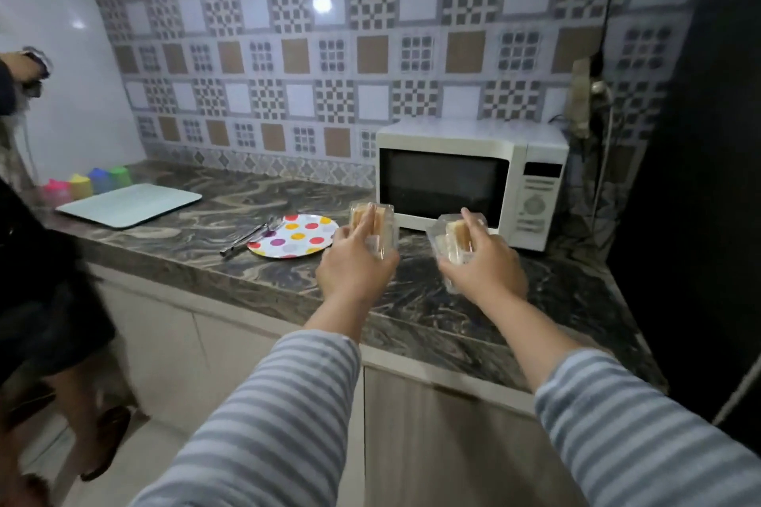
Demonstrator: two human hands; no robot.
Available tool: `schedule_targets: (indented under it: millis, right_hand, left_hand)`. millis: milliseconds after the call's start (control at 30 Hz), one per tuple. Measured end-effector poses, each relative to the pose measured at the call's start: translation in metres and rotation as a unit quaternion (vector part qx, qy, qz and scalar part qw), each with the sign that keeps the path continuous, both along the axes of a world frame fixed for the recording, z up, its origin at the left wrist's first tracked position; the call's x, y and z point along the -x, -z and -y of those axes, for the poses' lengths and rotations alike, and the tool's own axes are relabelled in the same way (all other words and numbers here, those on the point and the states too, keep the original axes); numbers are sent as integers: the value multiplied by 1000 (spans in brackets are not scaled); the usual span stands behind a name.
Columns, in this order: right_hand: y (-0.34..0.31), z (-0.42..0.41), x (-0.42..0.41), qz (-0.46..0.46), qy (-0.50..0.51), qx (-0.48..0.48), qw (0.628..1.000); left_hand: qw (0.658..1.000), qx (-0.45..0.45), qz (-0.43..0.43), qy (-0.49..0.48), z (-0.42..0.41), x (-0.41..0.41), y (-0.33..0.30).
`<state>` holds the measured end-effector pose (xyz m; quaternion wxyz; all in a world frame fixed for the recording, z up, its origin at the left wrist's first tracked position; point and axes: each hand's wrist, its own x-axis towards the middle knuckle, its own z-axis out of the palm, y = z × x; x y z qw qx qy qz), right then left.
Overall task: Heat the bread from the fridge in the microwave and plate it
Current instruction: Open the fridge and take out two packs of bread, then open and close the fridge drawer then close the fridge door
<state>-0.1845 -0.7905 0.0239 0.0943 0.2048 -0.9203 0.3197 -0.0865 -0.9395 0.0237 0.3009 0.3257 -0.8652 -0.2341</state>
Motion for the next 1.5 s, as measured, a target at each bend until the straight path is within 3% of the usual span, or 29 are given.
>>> schedule_targets:
  millis: [467, 600, 867, 1333, 1500]
  right_hand:
    - [-111, 81, 230, -103, 92, 43, 989]
    - [-136, 106, 291, -97, 125, 43, 986]
    - [-136, 143, 394, -20, 181, 9, 983]
    - [-131, 154, 441, -8, 178, -16, 984]
    - [-134, 139, 409, -48, 185, 0, 982]
  left_hand:
    - [991, 50, -73, 98, 88, 254, -111]
    - [989, 43, -79, 114, 109, 323, -132]
    - [988, 38, -12, 149, 138, 443, -127]
    - [987, 23, 42, 152, 150, 498, -119]
    - [987, 66, -9, 144, 140, 465, -117]
